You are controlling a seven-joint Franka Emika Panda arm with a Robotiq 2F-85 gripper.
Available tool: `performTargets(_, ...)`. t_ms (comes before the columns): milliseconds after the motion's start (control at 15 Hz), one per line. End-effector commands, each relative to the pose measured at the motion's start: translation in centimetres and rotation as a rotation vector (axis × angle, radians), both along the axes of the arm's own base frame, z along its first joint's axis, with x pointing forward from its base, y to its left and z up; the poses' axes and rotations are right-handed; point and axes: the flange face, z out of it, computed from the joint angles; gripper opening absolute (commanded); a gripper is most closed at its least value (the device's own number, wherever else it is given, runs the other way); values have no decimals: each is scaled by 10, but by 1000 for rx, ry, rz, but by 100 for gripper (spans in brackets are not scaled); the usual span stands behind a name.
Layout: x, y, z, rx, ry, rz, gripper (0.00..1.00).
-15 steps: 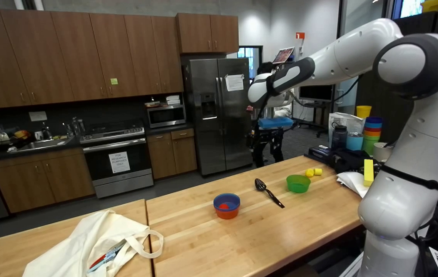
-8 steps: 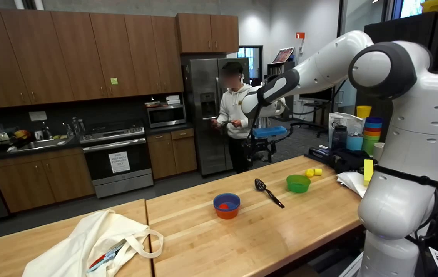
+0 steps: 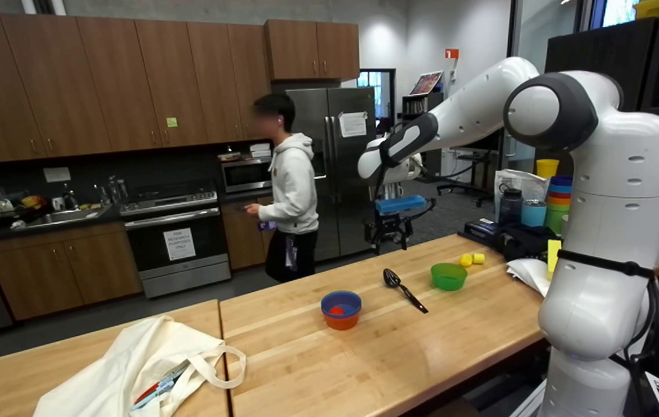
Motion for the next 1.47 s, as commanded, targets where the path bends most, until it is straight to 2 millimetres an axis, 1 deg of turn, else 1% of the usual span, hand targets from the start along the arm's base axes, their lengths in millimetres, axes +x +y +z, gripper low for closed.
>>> performTargets(0, 9, -4, -5, -30, 32, -18, 100)
performTargets(400, 16, -11, -28, -53, 79, -22, 100)
performTargets(800, 23, -18, -44, -60, 116, -34, 100)
performTargets(1133, 29, -22, -62, -68, 155, -53, 100)
performTargets(1200, 29, -23, -65, -70, 166, -46, 100)
performTargets(1267, 27, -23, -62, -64, 166, -40, 100)
performTargets(1400, 25, -19, -69, -46, 154, -38, 100)
